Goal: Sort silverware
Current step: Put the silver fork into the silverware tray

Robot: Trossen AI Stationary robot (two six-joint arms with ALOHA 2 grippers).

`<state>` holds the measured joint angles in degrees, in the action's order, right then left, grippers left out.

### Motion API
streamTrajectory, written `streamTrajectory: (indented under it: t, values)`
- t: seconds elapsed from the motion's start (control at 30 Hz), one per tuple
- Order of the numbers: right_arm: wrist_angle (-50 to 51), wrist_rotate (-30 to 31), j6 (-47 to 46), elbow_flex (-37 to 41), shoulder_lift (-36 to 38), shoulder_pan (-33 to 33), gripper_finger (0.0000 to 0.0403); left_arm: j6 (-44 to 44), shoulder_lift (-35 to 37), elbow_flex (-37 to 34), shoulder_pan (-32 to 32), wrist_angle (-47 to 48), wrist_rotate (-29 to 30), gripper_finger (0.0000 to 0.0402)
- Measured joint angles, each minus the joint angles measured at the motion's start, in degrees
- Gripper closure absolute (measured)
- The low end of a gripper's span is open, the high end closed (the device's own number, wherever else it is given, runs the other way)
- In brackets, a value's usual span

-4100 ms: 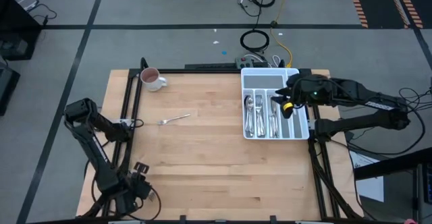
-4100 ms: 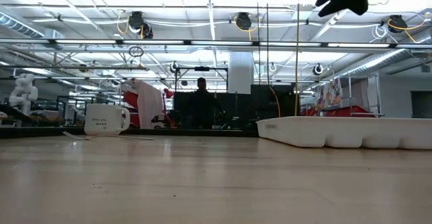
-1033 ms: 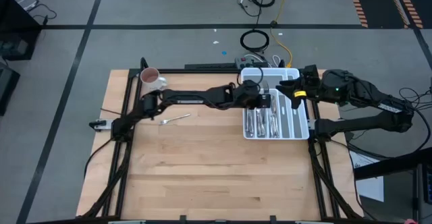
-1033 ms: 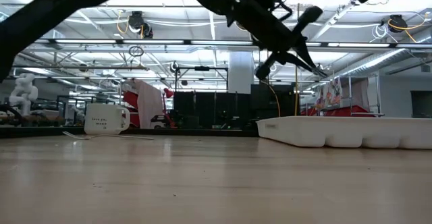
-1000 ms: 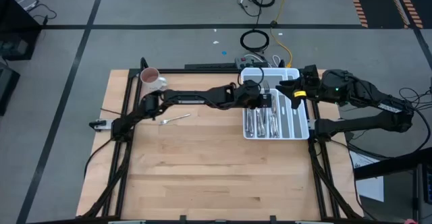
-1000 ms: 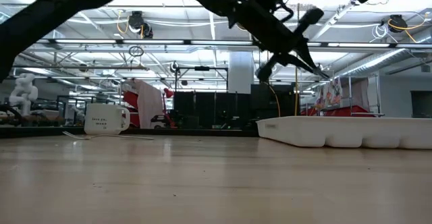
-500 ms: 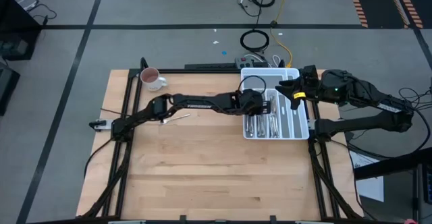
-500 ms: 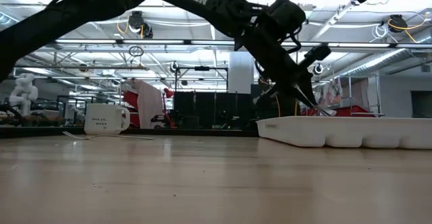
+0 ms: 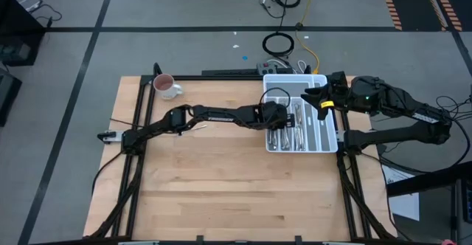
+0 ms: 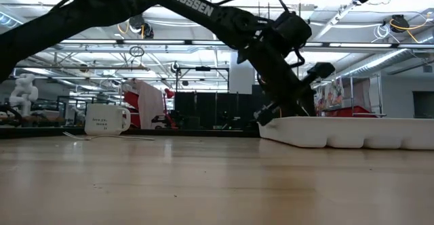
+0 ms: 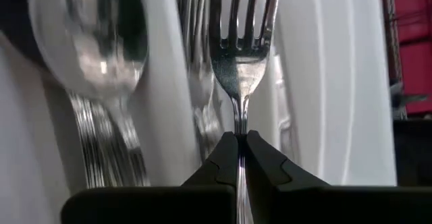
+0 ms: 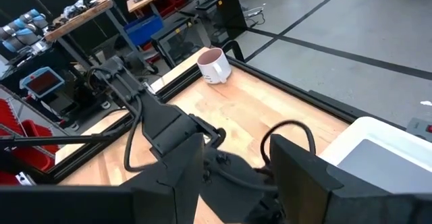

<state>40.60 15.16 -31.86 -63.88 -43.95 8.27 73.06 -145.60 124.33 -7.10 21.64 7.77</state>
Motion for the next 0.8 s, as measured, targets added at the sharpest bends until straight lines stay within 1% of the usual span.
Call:
streamTrajectory:
  t: [0.1, 0.37, 0.43, 0.63, 0.8]
  values:
    - [0.1, 0.0, 0.0, 0.0, 0.0, 0.0, 0.0241, 0.2, -0.6, 0.0, 0.3, 0.2, -1.4, 0.0392]
    - [0.2, -0.2, 1.1, 0.0, 0.0, 0.0, 0.0241, -2.7, -0.6, 0.0, -0.1, 0.6, -2.0, 0.0391]
    - [0.2, -0.2, 1.2, 0.0, 0.0, 0.0, 0.0241, -3.1, -0.6, 0.0, -0.4, 0.2, -3.5, 0.0378]
    - [0.2, -0.3, 1.4, 0.0, 0.0, 0.0, 0.0241, -3.4, -0.6, 0.0, -0.5, -0.3, -6.1, 0.0315]
    - [0.2, -0.5, 1.5, 0.0, 0.0, 0.0, 0.0241, -2.9, -0.6, 0.0, -0.5, -0.6, -8.6, 0.0291]
